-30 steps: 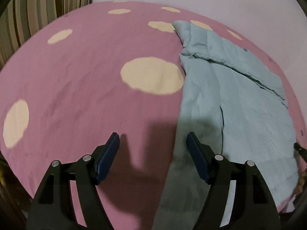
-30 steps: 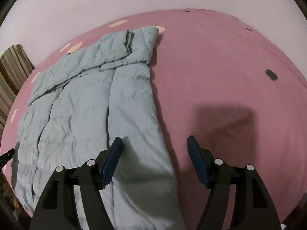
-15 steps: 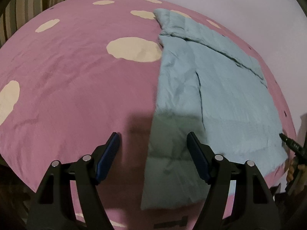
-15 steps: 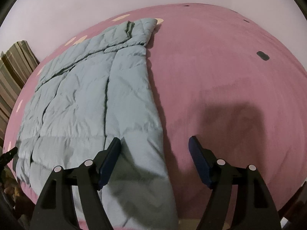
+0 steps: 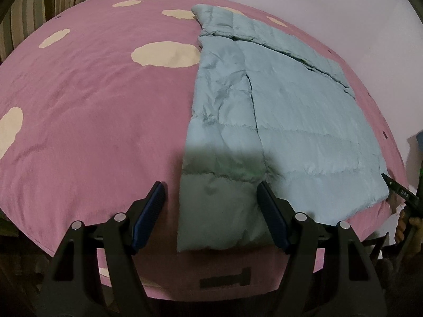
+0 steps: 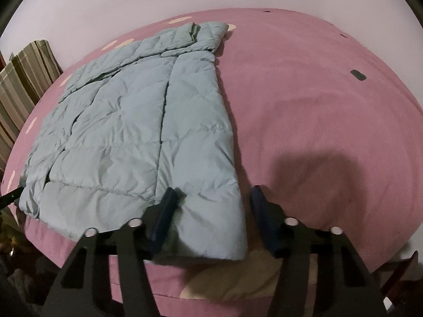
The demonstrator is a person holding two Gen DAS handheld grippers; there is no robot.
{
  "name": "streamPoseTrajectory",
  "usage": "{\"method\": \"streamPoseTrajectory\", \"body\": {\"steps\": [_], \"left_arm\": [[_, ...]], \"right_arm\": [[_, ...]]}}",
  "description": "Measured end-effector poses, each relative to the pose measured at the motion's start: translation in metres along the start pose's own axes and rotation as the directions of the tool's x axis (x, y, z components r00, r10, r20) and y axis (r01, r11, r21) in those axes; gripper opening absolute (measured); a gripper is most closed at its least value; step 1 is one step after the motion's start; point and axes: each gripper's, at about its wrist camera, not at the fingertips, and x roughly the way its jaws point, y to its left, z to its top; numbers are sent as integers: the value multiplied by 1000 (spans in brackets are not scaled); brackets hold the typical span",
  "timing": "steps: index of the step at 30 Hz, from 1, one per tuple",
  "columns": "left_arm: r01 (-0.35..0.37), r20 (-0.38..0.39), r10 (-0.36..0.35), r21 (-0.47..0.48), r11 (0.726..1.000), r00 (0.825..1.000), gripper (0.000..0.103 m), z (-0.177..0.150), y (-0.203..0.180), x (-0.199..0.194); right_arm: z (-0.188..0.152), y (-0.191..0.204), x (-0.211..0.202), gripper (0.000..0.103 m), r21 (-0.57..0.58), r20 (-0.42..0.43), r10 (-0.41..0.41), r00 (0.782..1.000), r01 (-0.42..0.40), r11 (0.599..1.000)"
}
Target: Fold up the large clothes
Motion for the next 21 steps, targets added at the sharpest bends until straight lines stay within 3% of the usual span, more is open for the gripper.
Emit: {"method": "streamPoseTrajectory", "body": {"steps": [10,13,18,21], "left_arm": [[73,-24,-74,-41,996,997,52,-6,0,-5],[69,-24,-70,-51,996,997,42,-6,0,-6],[89,-9,-90,-68,994,996,14,-9,2,-11],[94,17,-93,-64,993,995,7,-6,-3,-19]], "right_arm": [[-6,7,-3,33,-20,8,12,1000,-12,1000],[-5,6,-4,24,-22,9,24,1000,-24,999],[-7,9,-6,13,-24,12,40,999,-40,999],[-5,6,-9,8,1,9,81,997,-81,997]]}}
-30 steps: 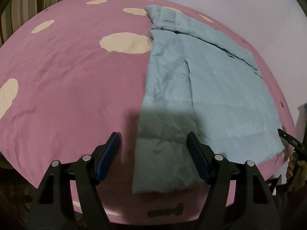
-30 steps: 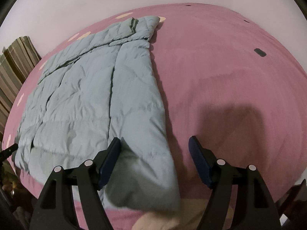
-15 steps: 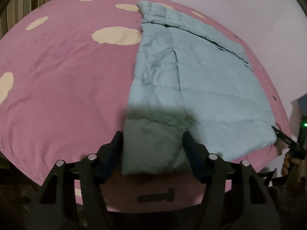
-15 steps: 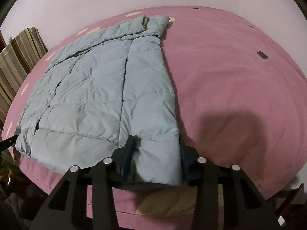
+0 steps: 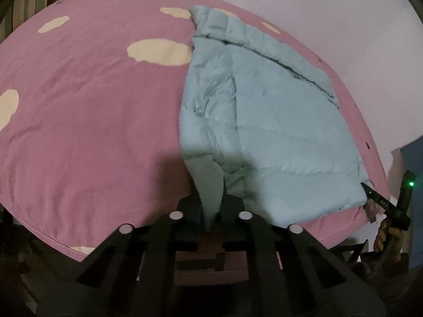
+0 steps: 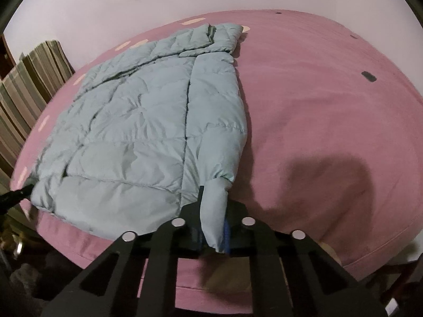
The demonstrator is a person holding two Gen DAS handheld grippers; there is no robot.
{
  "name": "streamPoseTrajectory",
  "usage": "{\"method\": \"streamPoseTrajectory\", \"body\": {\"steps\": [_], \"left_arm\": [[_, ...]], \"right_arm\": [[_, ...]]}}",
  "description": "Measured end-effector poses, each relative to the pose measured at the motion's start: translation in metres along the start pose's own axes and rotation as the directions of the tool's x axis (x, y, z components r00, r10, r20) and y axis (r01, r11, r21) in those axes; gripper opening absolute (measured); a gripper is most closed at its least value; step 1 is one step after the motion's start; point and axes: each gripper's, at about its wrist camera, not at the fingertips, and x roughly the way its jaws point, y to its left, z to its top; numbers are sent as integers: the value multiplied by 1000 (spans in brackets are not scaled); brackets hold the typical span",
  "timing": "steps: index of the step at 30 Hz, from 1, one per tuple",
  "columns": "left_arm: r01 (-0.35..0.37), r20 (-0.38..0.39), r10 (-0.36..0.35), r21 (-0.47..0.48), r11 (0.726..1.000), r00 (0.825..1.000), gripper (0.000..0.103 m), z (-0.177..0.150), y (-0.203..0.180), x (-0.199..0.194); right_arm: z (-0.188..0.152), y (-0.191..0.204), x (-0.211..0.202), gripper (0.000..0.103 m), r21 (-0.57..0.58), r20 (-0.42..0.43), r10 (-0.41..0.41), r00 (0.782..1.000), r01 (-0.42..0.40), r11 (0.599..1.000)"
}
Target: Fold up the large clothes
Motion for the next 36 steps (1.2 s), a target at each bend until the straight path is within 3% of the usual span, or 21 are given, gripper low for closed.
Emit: {"method": "streamPoseTrajectory", "body": {"steps": [8,16,22,27,31,34,36], "left_arm": [[27,143,-26,-1,1000,989,5,38,-14,-35],[12,188,-14,14,1000,982,5,101,-23,-18],[-9,152,12,-17,1000,988,5,147,-11,32],[-63,82,65,-31,998,994,5,169,3,87],[-43,46,44,-35,998,998,5,176,11,106],[-36,62,38,-26,999,997,8,181,11,100],[-33,73,34,-23,999,997,22,183,11,93]], "right_arm": [[21,-9,-13,6,92,42,111,993,-114,989],[83,-13,-7,6,144,108,195,975,-209,967],[140,-14,44,6,199,80,207,975,-219,955],[158,-12,93,6,234,7,162,987,-159,959],[162,-11,111,6,252,-16,163,987,-153,956],[163,-13,107,9,257,-10,171,985,-163,953],[163,-20,101,12,275,4,179,984,-173,946]]}}
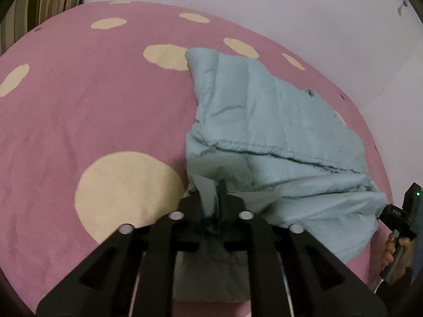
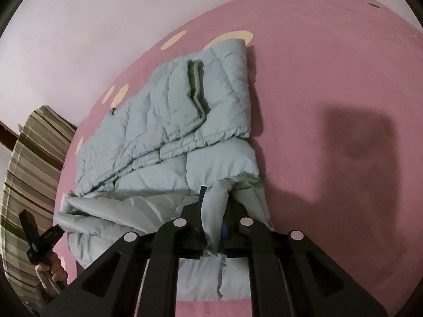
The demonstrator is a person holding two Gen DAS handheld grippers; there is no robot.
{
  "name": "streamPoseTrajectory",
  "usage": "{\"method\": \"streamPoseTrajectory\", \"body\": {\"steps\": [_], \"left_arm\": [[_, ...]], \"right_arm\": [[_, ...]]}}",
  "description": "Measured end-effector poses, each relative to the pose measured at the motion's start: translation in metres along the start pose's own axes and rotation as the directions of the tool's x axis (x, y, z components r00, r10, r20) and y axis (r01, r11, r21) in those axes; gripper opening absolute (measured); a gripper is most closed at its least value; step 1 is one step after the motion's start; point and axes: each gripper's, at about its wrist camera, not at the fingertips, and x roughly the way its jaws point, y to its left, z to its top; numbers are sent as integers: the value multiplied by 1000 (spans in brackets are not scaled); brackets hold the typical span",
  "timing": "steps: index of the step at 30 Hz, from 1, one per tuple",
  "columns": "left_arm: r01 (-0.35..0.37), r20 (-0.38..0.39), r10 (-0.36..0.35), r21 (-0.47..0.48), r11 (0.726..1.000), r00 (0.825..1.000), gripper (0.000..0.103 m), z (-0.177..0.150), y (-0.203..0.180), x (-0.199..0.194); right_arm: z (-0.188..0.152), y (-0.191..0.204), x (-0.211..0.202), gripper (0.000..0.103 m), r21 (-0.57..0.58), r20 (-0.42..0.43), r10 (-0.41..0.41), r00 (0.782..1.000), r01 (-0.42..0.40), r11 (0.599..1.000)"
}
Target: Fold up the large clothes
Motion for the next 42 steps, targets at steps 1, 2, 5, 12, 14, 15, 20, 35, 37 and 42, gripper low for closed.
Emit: {"method": "streamPoseTrajectory", "body": {"steps": [1,2,5,12,14,15,20,35,37,42], "left_arm": [[3,13,-3,-5,1000,1000,29,1,1,-6],[1,29,0,-10,1000,1000,46,2,2,-11],[-23,92,24,-16,1000,995,56,3,6,-31],[-26,117,30,-37,999,993,58,-13,26,-49],[-29,111,34,-51,998,993,58,-23,33,-50],[-24,108,30,-57,998,994,58,-28,37,-51],[-19,94,24,-59,998,995,58,-42,46,-49],[34,75,-36,28,999,997,60,-30,19,-26],[42,67,-44,33,999,997,60,-25,18,-21],[51,38,-54,61,997,998,60,-12,13,-8]], "right_arm": [[4,-4,0,16,11,5,5,1000,-5,1000],[6,-7,-4,19,28,18,6,1000,-6,1000],[9,-15,-20,35,54,71,-12,997,8,998],[-3,-22,-47,45,24,127,-50,991,47,999],[-8,-25,-53,49,19,139,-55,989,53,998],[-11,-29,-58,51,24,150,-55,987,52,998],[-21,-50,-63,52,73,144,-56,988,46,996],[-3,-15,-39,61,-114,138,-57,989,73,991],[1,-12,-32,61,-131,127,-54,990,71,989],[12,-6,-16,61,-166,101,-53,994,69,984]]}}
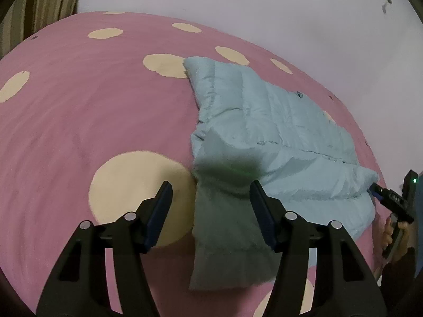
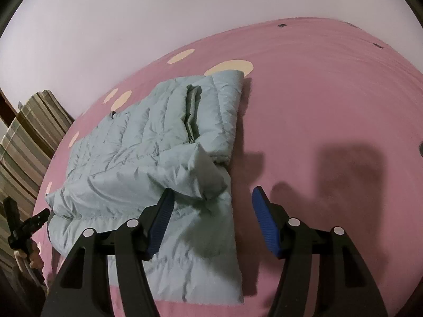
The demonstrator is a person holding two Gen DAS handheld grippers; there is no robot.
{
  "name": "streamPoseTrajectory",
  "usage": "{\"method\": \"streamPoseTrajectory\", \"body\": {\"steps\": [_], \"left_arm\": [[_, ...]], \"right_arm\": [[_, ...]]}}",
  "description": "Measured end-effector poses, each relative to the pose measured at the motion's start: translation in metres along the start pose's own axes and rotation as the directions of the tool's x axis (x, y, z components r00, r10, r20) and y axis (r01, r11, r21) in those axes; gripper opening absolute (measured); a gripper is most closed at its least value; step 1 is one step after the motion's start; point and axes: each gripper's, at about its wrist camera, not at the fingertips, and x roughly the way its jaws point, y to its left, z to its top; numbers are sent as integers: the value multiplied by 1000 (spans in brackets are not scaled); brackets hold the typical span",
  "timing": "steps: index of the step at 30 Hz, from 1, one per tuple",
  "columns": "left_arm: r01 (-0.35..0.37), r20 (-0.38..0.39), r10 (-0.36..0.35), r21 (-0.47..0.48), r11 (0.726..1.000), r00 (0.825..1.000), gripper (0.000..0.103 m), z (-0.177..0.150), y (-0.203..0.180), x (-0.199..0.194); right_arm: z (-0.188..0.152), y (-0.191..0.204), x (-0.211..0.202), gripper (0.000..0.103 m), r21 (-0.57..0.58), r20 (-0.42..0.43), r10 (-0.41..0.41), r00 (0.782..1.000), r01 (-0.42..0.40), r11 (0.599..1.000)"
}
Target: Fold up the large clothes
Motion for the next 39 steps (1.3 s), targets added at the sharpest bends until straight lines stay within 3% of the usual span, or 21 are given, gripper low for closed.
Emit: {"method": "streamPoseTrajectory", "body": {"steps": [8,14,22,25,31,39], "left_arm": [[58,-71,-55,43,997,996,60,20,-3,30],[22,-52,-17,99,995,999,38,23,-13,33],[-38,-22,41,129,991,999,13,22,-22,29],[-73,-8,75,156,985,997,6,20,-27,24],[-152,50,145,218,964,988,4,14,-43,10],[-188,135,161,219,958,978,3,17,-53,-22]], "right_arm": [[14,3,18,61,-34,-33,13,999,-14,999],[17,3,33,61,-44,-79,34,996,-37,998],[12,15,34,25,-103,-67,4,998,-11,995],[10,17,28,17,-110,-48,-8,999,3,994],[6,22,9,10,-126,12,-37,999,38,991],[3,32,-22,6,-131,102,-42,994,55,990]]}}
